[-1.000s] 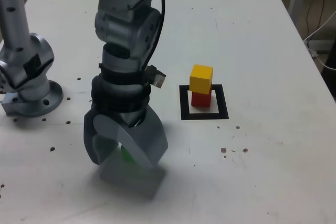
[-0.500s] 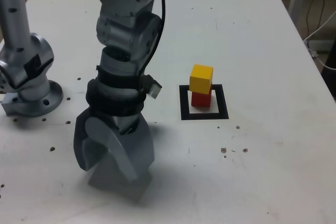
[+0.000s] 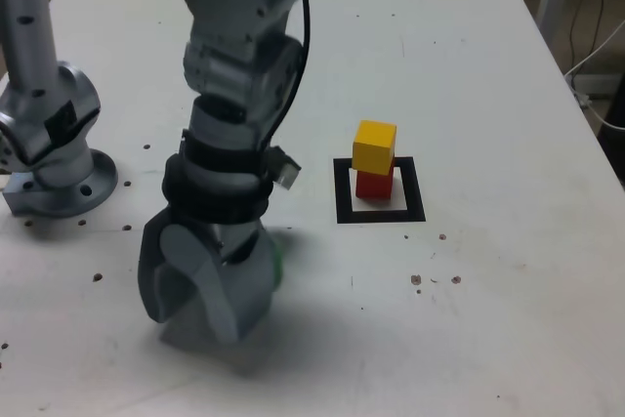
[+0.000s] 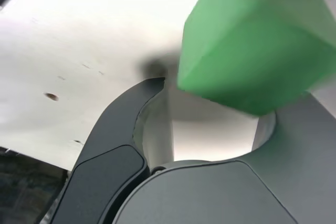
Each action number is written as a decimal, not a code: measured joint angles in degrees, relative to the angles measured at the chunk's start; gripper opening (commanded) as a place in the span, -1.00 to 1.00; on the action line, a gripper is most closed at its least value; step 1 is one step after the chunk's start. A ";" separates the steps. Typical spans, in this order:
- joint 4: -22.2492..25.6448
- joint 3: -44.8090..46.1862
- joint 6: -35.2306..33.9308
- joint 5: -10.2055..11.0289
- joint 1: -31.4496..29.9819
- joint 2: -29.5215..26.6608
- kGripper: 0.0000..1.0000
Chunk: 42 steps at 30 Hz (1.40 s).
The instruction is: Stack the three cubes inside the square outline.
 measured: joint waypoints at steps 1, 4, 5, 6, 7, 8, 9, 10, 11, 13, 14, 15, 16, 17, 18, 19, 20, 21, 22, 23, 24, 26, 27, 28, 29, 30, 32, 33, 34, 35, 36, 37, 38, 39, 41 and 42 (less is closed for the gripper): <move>-0.06 -0.01 0.00 0.00 0.01 0.00 -0.29; -0.23 0.01 0.01 0.00 0.01 0.00 -0.08; -0.31 0.01 0.16 0.04 0.01 0.00 0.10; -0.44 0.01 0.55 0.08 0.00 0.00 0.29; -0.57 0.01 0.99 0.14 0.00 -0.03 0.48; -0.69 0.00 1.37 0.19 0.00 -0.04 0.67; -0.88 -0.02 1.79 0.30 -0.02 -0.11 0.83; -1.16 -0.03 2.17 0.48 -0.09 -0.26 0.93; -1.52 -0.02 2.39 0.74 -0.23 -0.49 0.98; -2.28 0.24 1.83 2.13 -0.96 -1.35 0.99; -2.39 0.51 0.90 3.24 -1.47 -1.89 0.99; -2.39 0.76 -0.41 4.55 -1.98 -2.63 0.99; -2.19 0.89 -1.88 5.94 -2.46 -3.60 0.99; -1.53 0.90 -3.76 7.59 -2.97 -4.87 0.99; -0.51 0.87 -5.50 9.10 -3.36 -6.01 0.99; 0.80 0.73 -7.25 10.56 -3.73 -7.13 0.99; 2.00 0.53 -8.52 11.41 -3.91 -7.82 0.99; 3.29 0.27 -9.77 12.11 -4.02 -8.36 0.99; 4.72 -0.03 -11.10 12.81 -4.06 -8.85 0.99; 5.90 -0.28 -12.11 13.29 -4.06 -9.24 0.99; 6.88 -0.56 -13.09 13.68 -4.06 -9.57 0.99; 9.44 -1.82 -15.17 14.76 -4.05 -10.08 0.99; 10.23 -2.45 -15.54 15.11 -4.02 -10.21 1.00; 10.45 -2.76 -15.62 15.22 -4.00 -10.29 1.00; 11.39 -3.46 -16.11 15.71 -3.95 -10.28 1.00; 12.06 -4.31 -16.52 16.20 -3.85 -10.29 1.00; 12.23 -4.97 -16.36 16.64 -3.65 -10.29 1.00; 12.71 -5.48 -15.77 17.25 -3.50 -10.24 1.00; 12.89 -5.72 -15.00 17.58 -3.26 -10.20 1.00; 12.90 -5.77 -13.83 17.93 -3.11 -10.12 1.00; 12.89 -5.75 -13.19 18.11 -2.98 -9.97 1.00; 12.83 -5.68 -11.95 18.53 -2.87 -9.84 1.00; 12.62 -5.47 -10.36 19.11 -2.82 -9.79 1.00; 12.30 -5.10 -8.80 19.82 -2.76 -9.78 1.00; 11.24 -4.26 -5.98 21.67 -2.72 -9.78 1.00; 10.59 -4.10 -4.80 22.50 -2.72 -9.78 1.00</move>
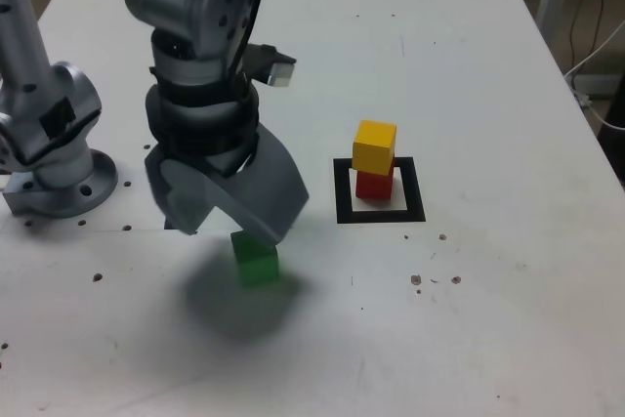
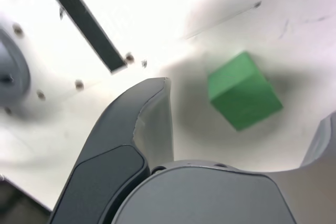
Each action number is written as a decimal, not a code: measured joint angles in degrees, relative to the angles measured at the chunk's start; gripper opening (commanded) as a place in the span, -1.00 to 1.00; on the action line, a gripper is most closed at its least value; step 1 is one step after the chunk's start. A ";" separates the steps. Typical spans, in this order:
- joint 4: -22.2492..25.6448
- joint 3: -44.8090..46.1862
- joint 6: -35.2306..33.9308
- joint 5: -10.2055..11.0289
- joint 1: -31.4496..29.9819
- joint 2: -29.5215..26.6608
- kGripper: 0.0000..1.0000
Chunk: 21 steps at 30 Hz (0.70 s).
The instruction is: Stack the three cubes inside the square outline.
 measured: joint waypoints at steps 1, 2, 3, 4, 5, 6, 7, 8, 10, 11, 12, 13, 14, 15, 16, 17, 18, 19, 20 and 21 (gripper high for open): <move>-0.70 0.02 1.22 0.77 0.00 0.00 1.00; -1.41 0.02 2.57 1.53 0.00 0.02 1.00; -2.12 -0.02 4.15 2.33 0.00 0.10 1.00; -2.68 -0.17 5.87 3.02 0.00 0.25 1.00; -3.14 -0.50 7.49 3.62 0.00 0.45 1.00; -3.37 -0.96 8.80 4.03 0.00 0.65 1.00; -3.43 -1.51 10.02 4.35 0.00 0.83 1.00; -3.43 -1.94 11.14 4.72 0.00 0.94 0.99; -3.34 -2.27 12.48 5.44 0.00 1.00 0.99; -3.20 -2.27 12.99 5.78 0.00 1.02 0.99; -3.06 -2.21 13.46 6.15 0.00 1.03 0.98; -2.99 -2.01 13.72 6.52 0.00 1.03 0.98; -2.98 -1.61 13.87 6.87 0.00 1.03 0.98; -2.97 -1.05 13.98 7.17 0.00 1.03 0.98; -2.97 -0.29 14.08 7.51 0.00 1.01 0.98; -2.96 0.18 14.17 7.73 0.00 0.98 0.98; -2.96 0.55 14.26 7.91 0.00 0.90 0.98; -2.96 0.93 14.39 8.07 0.00 0.75 0.98; -2.96 1.36 14.57 8.22 0.00 0.57 0.98; -2.96 1.78 14.83 8.38 -0.01 0.40 0.98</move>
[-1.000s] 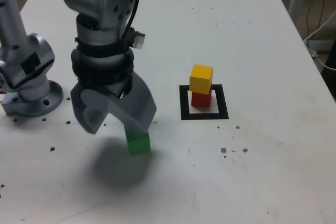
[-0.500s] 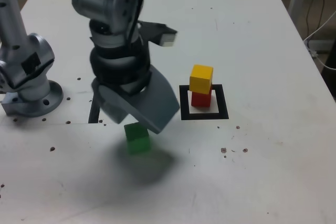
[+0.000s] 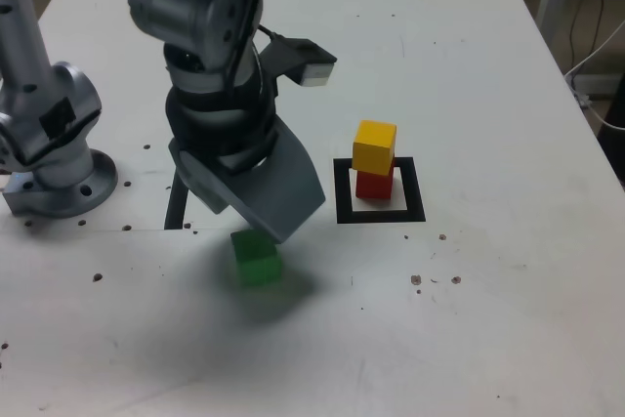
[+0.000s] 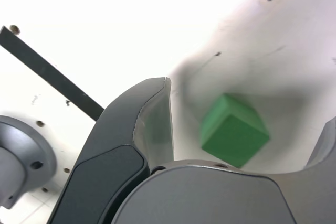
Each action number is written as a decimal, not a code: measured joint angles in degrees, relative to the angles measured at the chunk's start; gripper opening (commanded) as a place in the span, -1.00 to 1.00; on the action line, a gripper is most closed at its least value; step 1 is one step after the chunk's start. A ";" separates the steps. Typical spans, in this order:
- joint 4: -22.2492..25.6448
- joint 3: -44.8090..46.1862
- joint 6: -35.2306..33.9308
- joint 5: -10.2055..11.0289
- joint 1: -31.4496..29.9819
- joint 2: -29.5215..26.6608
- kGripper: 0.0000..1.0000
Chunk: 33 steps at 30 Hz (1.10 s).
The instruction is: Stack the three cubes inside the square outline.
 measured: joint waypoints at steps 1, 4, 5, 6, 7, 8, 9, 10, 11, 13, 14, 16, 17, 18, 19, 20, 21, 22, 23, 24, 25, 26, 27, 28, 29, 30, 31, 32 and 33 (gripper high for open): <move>0.00 0.28 0.24 0.15 -0.07 -0.12 0.98; 0.00 0.80 0.92 0.73 -1.04 -0.30 0.98; 0.00 0.87 0.97 0.85 -1.44 -0.34 0.98; 0.00 0.87 0.98 0.88 -1.65 -0.38 0.98; 0.01 0.89 1.01 1.05 -1.98 -0.44 0.98; 0.06 0.88 1.08 1.29 -2.53 -0.52 0.98; 0.23 0.88 1.13 1.52 -3.46 -0.64 0.98; 0.37 0.86 1.14 1.64 -4.23 -0.70 0.98; 0.49 0.82 1.14 1.73 -4.89 -0.71 0.98; 0.59 0.73 1.13 2.03 -6.11 -0.70 0.98; 0.59 0.71 1.02 2.21 -6.86 -0.66 0.98; 0.56 0.71 0.68 2.47 -7.99 -0.22 0.98; 0.47 0.71 0.55 2.61 -8.37 0.14 0.98; 0.33 0.71 0.43 2.77 -8.72 0.61 0.98; 0.16 0.71 0.36 2.88 -8.99 1.03 0.98; -0.05 0.71 0.31 2.96 -9.32 1.45 0.98; -0.24 0.71 0.30 3.02 -9.64 1.87 0.98; -0.38 0.66 0.29 3.06 -9.90 2.35 0.98; -0.50 0.55 0.29 3.14 -10.11 2.89 0.98; -0.62 0.35 0.29 3.26 -10.25 3.36 0.98; -0.69 0.10 0.29 3.38 -10.38 3.70 0.97; -0.73 -0.11 0.29 3.52 -10.51 4.00 0.97; -0.74 -0.30 0.29 3.68 -10.63 4.30 0.97; -0.74 -0.46 0.29 3.81 -10.71 4.58 0.96; -0.74 -0.65 0.29 3.89 -10.75 4.90 0.96; -0.74 -0.85 0.29 3.96 -10.79 5.23 0.95; -0.74 -1.11 0.29 4.02 -10.80 5.55 0.94; -0.74 -1.35 0.29 4.04 -10.80 5.78 0.93; -0.73 -1.58 0.25 4.04 -10.80 5.99 0.92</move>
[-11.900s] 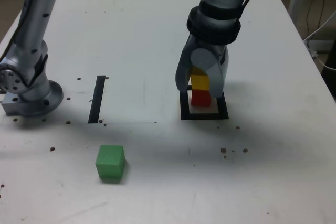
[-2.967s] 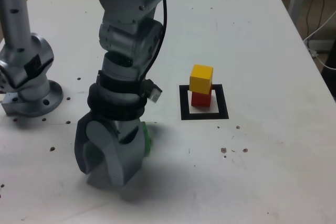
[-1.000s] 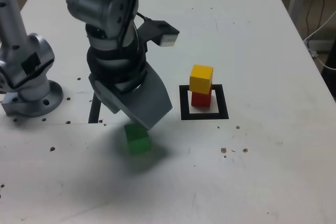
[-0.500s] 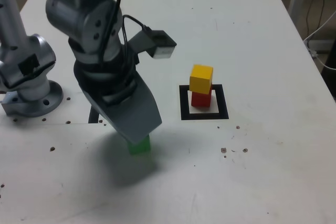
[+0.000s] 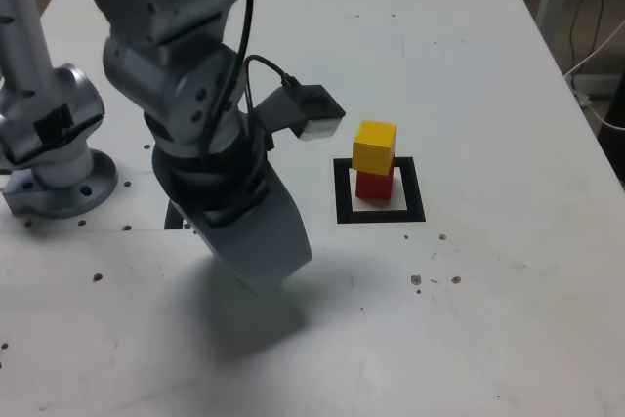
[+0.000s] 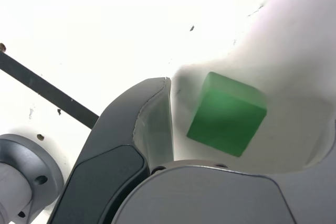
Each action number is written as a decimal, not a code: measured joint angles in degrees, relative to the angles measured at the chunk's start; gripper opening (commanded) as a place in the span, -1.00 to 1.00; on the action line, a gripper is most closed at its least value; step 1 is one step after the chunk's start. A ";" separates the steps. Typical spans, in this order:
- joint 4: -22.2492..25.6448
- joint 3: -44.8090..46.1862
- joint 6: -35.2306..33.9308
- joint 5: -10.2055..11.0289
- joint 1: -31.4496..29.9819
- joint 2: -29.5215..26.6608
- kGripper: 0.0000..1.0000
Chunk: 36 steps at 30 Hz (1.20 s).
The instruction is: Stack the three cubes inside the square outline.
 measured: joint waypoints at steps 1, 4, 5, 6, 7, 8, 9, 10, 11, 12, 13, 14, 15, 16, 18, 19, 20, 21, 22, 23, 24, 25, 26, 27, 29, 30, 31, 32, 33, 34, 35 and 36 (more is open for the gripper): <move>0.02 -0.14 -0.06 0.00 0.00 0.20 0.91; 0.21 -0.37 -0.36 0.04 0.00 0.91 0.87; 0.23 -0.37 -0.39 0.05 0.00 1.03 0.85; 0.30 -0.44 -0.64 0.06 0.00 1.29 0.84; 0.35 -0.49 -0.88 0.08 0.00 1.70 0.82; 0.35 -0.50 -1.01 0.09 0.00 2.16 0.80; 0.35 -0.50 -1.03 0.10 0.00 2.39 0.78; 0.35 -0.53 -1.12 0.10 0.00 2.46 0.75; 0.39 -0.59 -1.35 0.10 0.00 2.52 0.72; 0.47 -0.63 -1.64 0.10 0.00 2.68 0.68; 0.65 -0.68 -2.03 0.11 0.00 2.87 0.63; 0.92 -0.73 -2.51 0.15 0.00 3.10 0.57; 1.27 -0.81 -3.07 0.24 -0.01 3.28 0.51; 1.56 -0.89 -3.64 0.40 -0.03 3.37 0.43; 2.09 -1.03 -4.72 0.83 -0.21 3.39 0.28; 2.31 -1.09 -5.21 1.07 -0.40 3.39 0.19; 2.44 -1.14 -5.68 1.34 -0.68 3.39 0.11; 2.48 -1.20 -6.10 1.57 -1.00 3.40 0.04; 2.52 -1.27 -6.58 1.81 -1.37 3.40 -0.04; 2.57 -1.33 -7.03 2.03 -1.71 3.40 -0.10; 2.63 -1.36 -7.53 2.25 -2.04 3.41 -0.17; 2.67 -1.36 -7.82 2.37 -2.20 3.42 -0.24; 2.71 -1.36 -8.08 2.46 -2.32 3.44 -0.30; 2.77 -1.36 -8.31 2.55 -2.44 3.47 -0.34; 2.89 -1.36 -8.50 2.66 -2.56 3.50 -0.39; 2.91 -1.36 -8.51 2.69 -2.56 3.51 -0.41; 2.97 -1.36 -8.55 2.72 -2.56 3.51 -0.42; 3.05 -1.36 -8.59 2.74 -2.56 3.51 -0.42; 3.10 -1.36 -8.63 2.76 -2.56 3.51 -0.43; 3.13 -1.36 -8.68 2.77 -2.56 3.51 -0.43; 3.16 -1.36 -8.73 2.79 -2.56 3.52 -0.44; 3.18 -1.36 -8.78 2.80 -2.56 3.52 -0.45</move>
